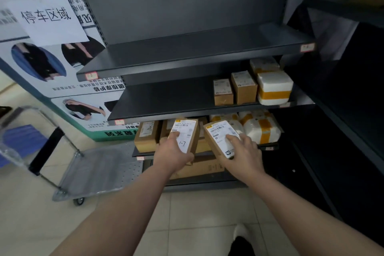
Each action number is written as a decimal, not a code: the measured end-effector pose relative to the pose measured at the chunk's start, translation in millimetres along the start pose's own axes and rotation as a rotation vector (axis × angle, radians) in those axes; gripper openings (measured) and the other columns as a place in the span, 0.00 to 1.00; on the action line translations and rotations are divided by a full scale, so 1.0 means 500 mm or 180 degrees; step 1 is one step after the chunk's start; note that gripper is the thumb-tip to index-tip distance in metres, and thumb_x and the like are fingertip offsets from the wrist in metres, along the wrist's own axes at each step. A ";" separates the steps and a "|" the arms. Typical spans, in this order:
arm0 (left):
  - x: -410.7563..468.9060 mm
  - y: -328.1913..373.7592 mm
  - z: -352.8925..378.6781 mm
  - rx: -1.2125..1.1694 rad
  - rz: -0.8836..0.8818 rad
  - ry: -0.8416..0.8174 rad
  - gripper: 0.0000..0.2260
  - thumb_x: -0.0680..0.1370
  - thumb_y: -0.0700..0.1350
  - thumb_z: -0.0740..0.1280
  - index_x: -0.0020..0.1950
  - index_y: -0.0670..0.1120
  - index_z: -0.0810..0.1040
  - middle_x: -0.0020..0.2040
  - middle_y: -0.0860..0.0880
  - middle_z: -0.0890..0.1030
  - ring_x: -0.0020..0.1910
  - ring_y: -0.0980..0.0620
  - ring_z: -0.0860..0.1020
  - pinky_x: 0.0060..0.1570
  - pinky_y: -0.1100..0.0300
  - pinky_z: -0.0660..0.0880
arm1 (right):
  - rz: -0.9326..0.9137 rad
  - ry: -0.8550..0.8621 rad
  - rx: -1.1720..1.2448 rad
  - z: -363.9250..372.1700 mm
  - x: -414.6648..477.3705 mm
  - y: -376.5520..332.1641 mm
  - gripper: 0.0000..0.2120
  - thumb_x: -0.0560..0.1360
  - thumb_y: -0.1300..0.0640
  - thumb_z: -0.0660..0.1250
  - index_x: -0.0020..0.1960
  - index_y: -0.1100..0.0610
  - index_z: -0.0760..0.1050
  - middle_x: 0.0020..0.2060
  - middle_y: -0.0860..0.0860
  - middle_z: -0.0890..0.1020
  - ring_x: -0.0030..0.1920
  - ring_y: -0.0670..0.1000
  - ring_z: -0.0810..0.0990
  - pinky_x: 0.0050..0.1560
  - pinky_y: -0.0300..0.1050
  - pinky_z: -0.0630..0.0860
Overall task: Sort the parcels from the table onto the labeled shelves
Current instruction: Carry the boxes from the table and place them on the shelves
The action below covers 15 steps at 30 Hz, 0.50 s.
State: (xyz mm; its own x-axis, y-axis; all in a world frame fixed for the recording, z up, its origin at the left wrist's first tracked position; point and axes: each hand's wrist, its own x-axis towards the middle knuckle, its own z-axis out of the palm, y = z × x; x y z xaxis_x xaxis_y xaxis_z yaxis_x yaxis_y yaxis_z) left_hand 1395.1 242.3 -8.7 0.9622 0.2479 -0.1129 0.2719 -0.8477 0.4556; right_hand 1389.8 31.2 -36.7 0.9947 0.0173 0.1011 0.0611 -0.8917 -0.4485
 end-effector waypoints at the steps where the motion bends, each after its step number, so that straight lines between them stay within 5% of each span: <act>1: 0.029 0.007 -0.005 0.0014 -0.0039 0.0059 0.40 0.67 0.54 0.75 0.74 0.55 0.59 0.65 0.47 0.70 0.59 0.47 0.71 0.52 0.53 0.76 | -0.0073 0.0014 0.0017 0.006 0.041 -0.004 0.34 0.71 0.37 0.65 0.73 0.45 0.61 0.70 0.53 0.62 0.67 0.56 0.63 0.64 0.54 0.64; 15: 0.309 0.074 -0.042 0.0025 -0.0583 0.0223 0.39 0.65 0.56 0.75 0.72 0.56 0.61 0.64 0.46 0.70 0.62 0.42 0.71 0.59 0.44 0.75 | -0.0450 -0.0406 0.0229 0.062 0.457 -0.048 0.35 0.70 0.35 0.65 0.71 0.40 0.55 0.69 0.51 0.59 0.67 0.57 0.61 0.64 0.55 0.64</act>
State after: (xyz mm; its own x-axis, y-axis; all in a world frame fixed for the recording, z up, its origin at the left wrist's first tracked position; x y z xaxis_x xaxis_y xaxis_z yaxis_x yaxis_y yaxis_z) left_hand 1553.3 259.3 9.3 0.8931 0.4302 -0.1314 0.4427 -0.7889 0.4262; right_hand 1618.2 70.6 -30.4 0.9779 0.2013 0.0563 0.2021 -0.8419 -0.5004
